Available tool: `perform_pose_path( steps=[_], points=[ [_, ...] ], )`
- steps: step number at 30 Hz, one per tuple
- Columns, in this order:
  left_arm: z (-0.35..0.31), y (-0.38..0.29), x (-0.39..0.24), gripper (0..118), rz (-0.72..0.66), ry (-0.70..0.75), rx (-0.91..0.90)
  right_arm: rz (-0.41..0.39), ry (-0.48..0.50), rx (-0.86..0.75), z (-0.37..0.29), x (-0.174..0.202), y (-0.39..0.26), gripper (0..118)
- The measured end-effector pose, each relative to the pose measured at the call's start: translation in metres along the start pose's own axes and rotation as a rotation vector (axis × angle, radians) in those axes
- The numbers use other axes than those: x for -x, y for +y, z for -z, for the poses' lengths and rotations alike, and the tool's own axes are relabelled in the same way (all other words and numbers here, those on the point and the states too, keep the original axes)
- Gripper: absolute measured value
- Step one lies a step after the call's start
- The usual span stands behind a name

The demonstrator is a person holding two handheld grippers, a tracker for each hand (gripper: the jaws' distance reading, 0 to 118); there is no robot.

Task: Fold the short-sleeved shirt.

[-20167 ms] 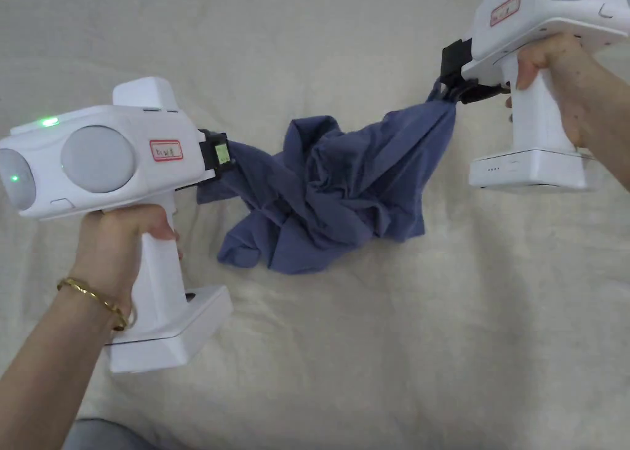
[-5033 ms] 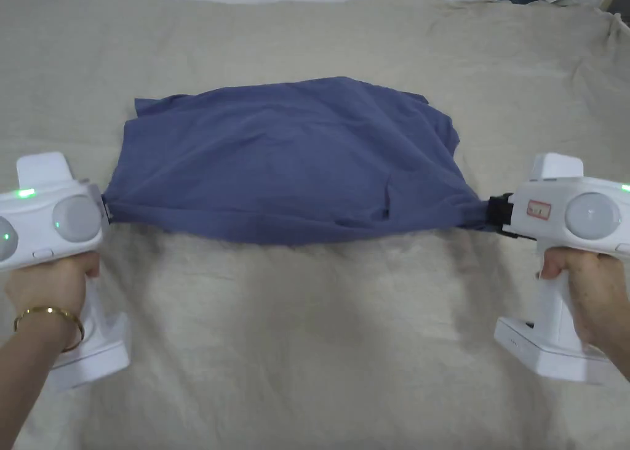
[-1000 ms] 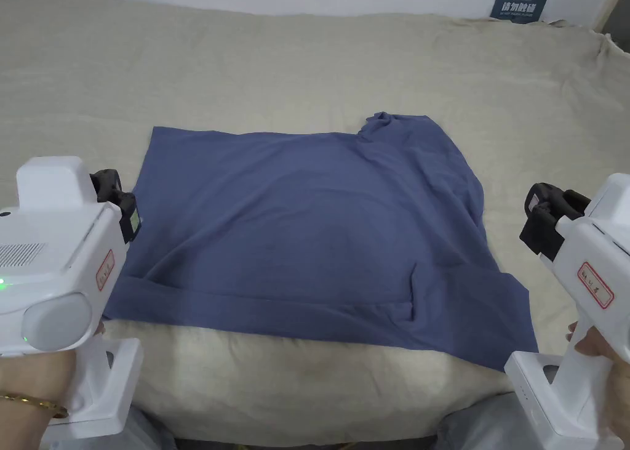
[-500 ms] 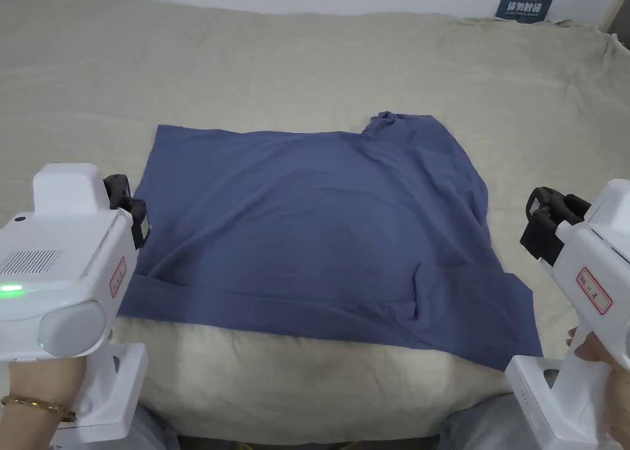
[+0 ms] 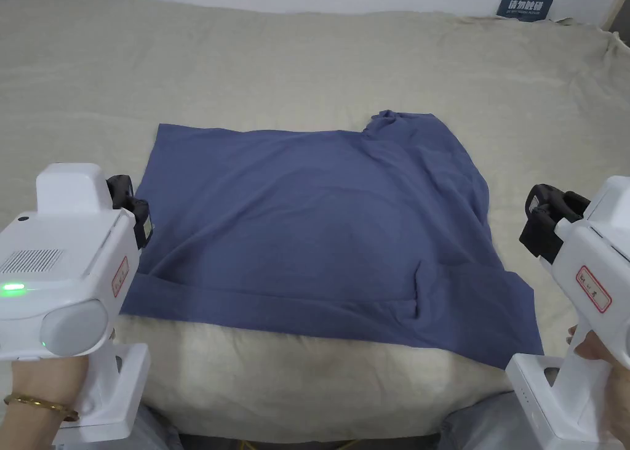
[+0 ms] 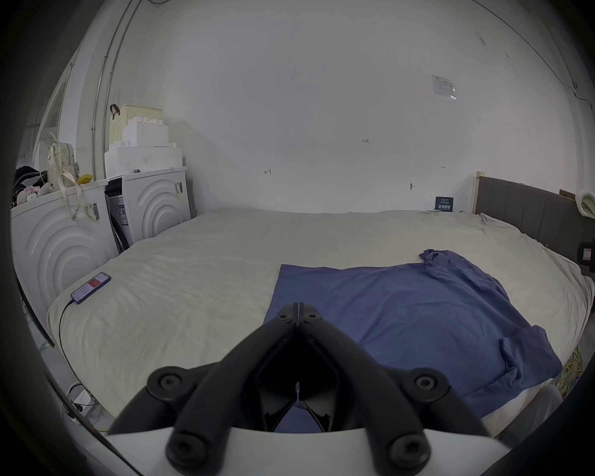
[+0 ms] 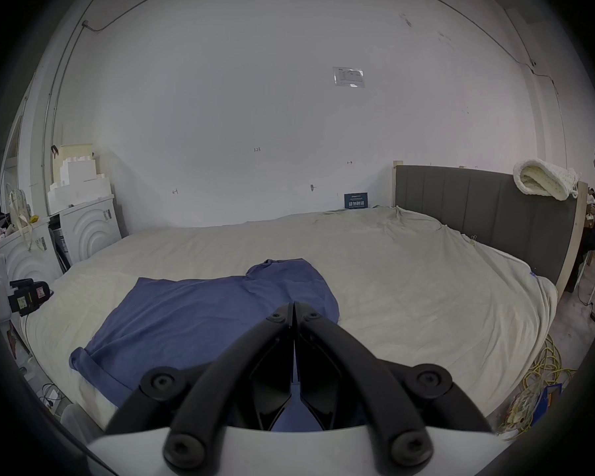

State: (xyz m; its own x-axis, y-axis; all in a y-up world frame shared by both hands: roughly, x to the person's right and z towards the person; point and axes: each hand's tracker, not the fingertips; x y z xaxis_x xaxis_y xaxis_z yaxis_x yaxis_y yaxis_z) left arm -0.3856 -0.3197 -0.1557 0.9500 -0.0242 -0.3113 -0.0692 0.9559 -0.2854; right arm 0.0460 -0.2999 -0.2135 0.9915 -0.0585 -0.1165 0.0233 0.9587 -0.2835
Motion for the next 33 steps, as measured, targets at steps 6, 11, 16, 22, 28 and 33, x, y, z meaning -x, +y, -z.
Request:
perform_pose_path(
  steps=[6,11,16,22,28,33],
  points=[
    [0.001,0.001,0.002,0,-0.014,-0.008,0.020,-0.003,0.004,0.005,0.001,0.001,0.000,0],
    [0.012,0.009,0.013,7,-0.080,-0.041,0.142,-0.001,0.009,0.011,0.002,0.002,0.000,0],
    [0.025,0.019,0.024,109,-0.107,-0.041,0.341,-0.009,0.011,0.016,0.003,0.003,-0.001,0],
    [0.047,0.016,0.041,118,-0.024,-0.052,0.588,-0.011,0.009,0.038,0.004,0.003,-0.003,0],
    [0.079,-0.002,0.057,118,0.017,-0.020,0.739,-0.013,0.003,0.050,0.006,0.003,-0.007,0],
    [0.104,-0.016,0.061,102,0.041,-0.014,0.821,-0.018,-0.003,0.063,0.009,0.005,-0.009,0]
  ],
)
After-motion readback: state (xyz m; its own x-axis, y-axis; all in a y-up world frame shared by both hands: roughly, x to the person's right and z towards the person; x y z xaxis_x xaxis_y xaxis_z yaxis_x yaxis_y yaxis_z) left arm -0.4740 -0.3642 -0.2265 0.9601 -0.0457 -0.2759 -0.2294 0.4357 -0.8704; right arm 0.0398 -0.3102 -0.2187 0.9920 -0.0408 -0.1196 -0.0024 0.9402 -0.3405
